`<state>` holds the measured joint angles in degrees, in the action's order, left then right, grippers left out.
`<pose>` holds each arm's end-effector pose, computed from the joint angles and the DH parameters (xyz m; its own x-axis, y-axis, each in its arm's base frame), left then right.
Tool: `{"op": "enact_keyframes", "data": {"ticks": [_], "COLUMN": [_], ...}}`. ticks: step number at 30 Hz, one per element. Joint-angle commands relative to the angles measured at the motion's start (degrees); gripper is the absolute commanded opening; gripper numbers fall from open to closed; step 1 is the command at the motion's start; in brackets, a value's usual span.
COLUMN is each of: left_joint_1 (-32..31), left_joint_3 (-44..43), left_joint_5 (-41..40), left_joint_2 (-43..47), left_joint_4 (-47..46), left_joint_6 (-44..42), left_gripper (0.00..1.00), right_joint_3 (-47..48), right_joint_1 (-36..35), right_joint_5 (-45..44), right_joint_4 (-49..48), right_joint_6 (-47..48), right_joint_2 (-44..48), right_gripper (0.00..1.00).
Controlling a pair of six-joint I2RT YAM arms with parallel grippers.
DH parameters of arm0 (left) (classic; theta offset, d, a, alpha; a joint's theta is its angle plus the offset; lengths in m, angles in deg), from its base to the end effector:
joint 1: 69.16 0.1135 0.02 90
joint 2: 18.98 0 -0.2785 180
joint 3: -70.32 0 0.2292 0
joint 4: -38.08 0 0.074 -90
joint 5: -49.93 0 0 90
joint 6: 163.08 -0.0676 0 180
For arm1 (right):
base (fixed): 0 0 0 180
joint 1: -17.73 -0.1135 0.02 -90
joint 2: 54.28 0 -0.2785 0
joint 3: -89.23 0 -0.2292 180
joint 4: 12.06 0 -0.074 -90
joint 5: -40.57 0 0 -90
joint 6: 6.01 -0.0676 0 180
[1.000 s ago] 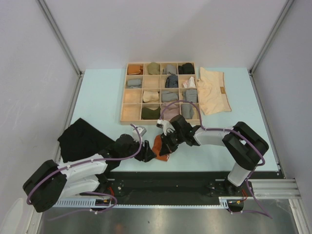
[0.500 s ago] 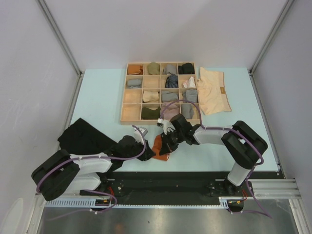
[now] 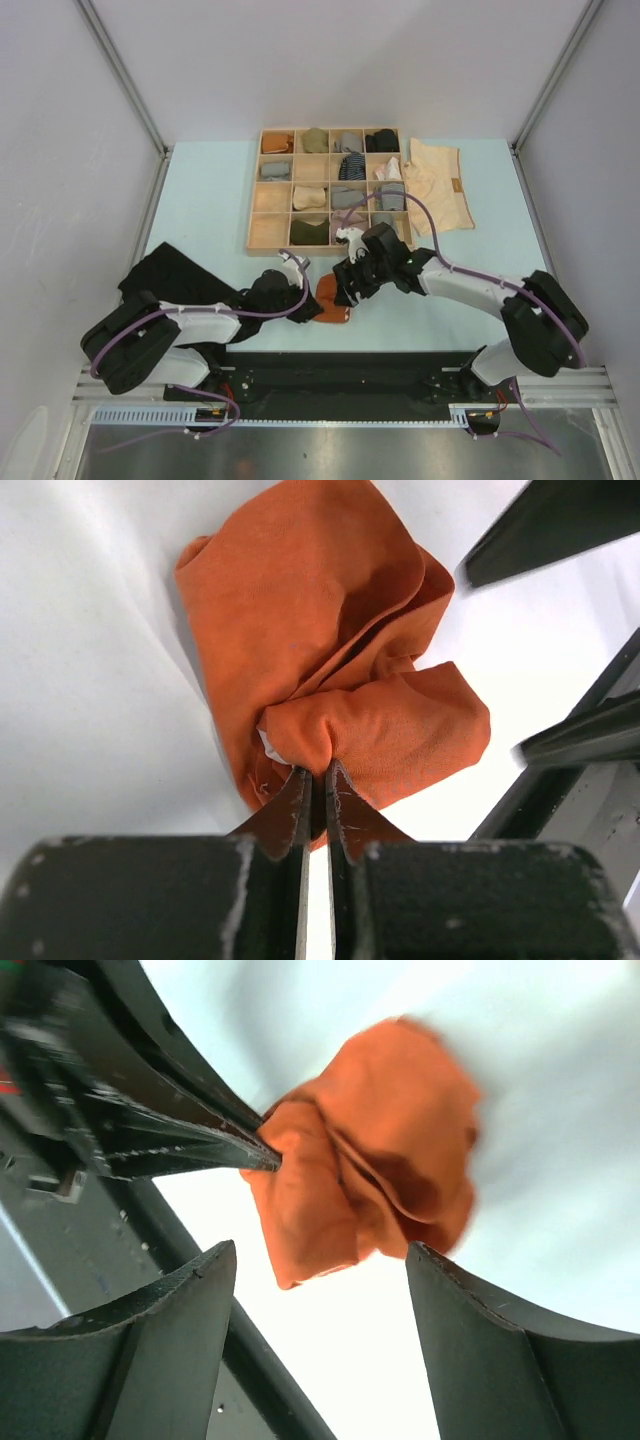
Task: Roll the underwear
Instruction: Roll the underwear to the center of the board.
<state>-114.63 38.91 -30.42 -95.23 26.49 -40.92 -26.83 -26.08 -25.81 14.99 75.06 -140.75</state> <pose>0.1560 -0.1747 0.1453 -0.7519 0.0161 -0.6590 0.4735 0.7087 -0.5230 0.1997 0.2291 0.2002 -0.6703 -0.4459 -0.5932 -0.7265 0.5573 0.4020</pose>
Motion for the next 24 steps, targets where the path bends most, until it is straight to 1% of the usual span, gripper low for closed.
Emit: {"op": "enact_keyframes", "data": {"ticks": [1,2,4,5,9,15,24], "left_joint_1": [0.03,0.03,0.03,0.03,0.03,0.21,0.65], "left_joint_3": [-1.43,-1.61,-2.14,-2.31,-3.37,-4.16,-3.9], "left_joint_5": [-1.13,-1.04,-0.25,0.02,0.81,1.51,1.78], "left_joint_2": [-2.41,-2.68,-2.94,-3.12,-3.91,-4.17,-3.56], "left_joint_4": [5.05,5.32,5.93,6.11,7.42,8.74,9.45], "left_joint_6": [-0.08,0.0,0.09,0.09,0.18,0.27,0.8], "left_gripper": [0.08,0.08,0.08,0.08,0.08,0.07,0.07], "right_joint_3": [-0.94,-1.66,-3.85,-4.38,-7.02,-8.7,-8.52], "right_joint_1": [-2.23,-4.68,-7.24,-9.6,-15.23,-16.13,-16.66], "right_joint_5": [-10.51,-13.22,-14.73,-16.83,-21.94,-23.44,-23.53], "right_joint_4": [1.49,0.18,-1.59,-3.34,-8.26,-13.18,-14.61], "right_joint_6": [3.21,4.0,5.14,6.11,8.75,10.51,11.39], "right_joint_2": [8.67,9.82,11.85,12.21,12.65,9.23,3.08], "right_gripper": [0.73,0.73,0.72,0.71,0.69,0.66,0.66]}}
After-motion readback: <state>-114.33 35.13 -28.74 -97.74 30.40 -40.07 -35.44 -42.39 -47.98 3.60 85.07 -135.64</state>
